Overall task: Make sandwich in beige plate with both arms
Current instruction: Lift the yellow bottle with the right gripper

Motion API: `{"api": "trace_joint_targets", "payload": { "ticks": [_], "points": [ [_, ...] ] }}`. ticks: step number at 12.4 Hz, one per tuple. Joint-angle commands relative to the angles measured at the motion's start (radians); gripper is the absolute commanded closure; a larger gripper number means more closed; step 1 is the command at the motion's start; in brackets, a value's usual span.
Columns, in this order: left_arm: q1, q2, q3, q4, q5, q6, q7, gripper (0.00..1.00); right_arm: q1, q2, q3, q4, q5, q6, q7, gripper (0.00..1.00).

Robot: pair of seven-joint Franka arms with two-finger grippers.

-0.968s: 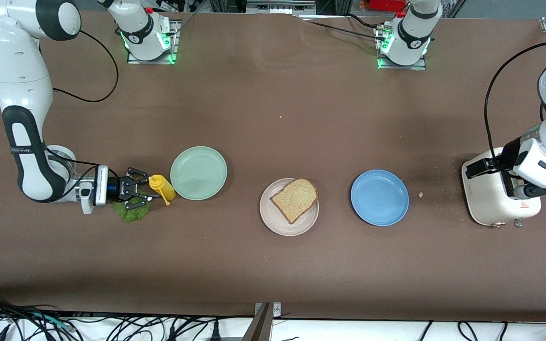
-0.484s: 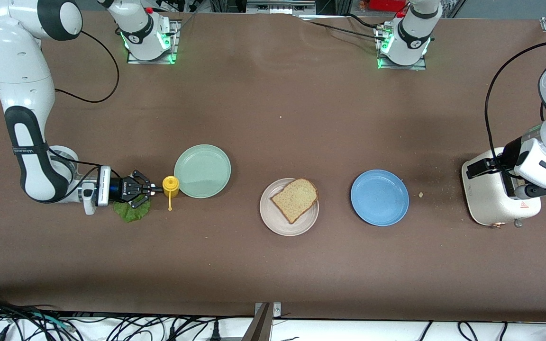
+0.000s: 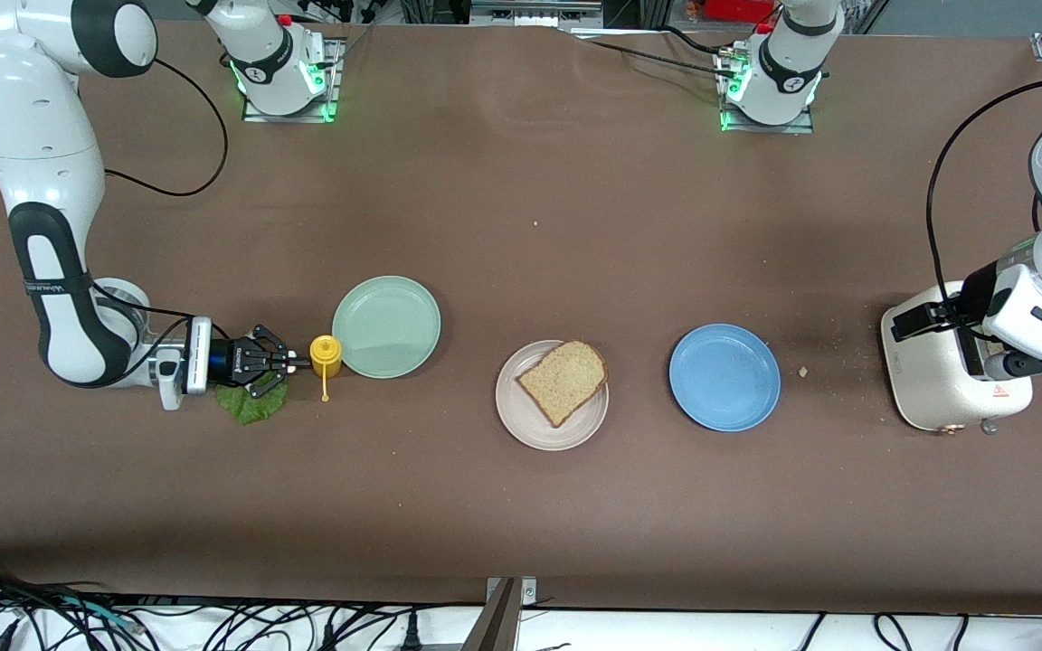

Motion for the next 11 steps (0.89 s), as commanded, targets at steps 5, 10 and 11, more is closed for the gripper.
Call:
{"api": "trace_joint_targets", "payload": {
  "ticks": [5,10,11],
  "points": [
    [0.007,0.001,-0.004,-0.002,-0.004,0.004,0.027,0.01,-0.008,-0.007,-0.008,-0.007,0.014,-0.006,-0.018,0.0],
    [0.008,0.003,-0.006,0.0,-0.004,0.004,0.027,0.01,-0.008,-0.011,-0.049,-0.01,0.0,-0.054,-0.021,0.0],
    [0.01,0.003,-0.006,0.0,-0.004,0.004,0.027,0.01,-0.005,-0.01,-0.048,-0.013,0.0,-0.06,-0.018,0.0]
  ]
}}
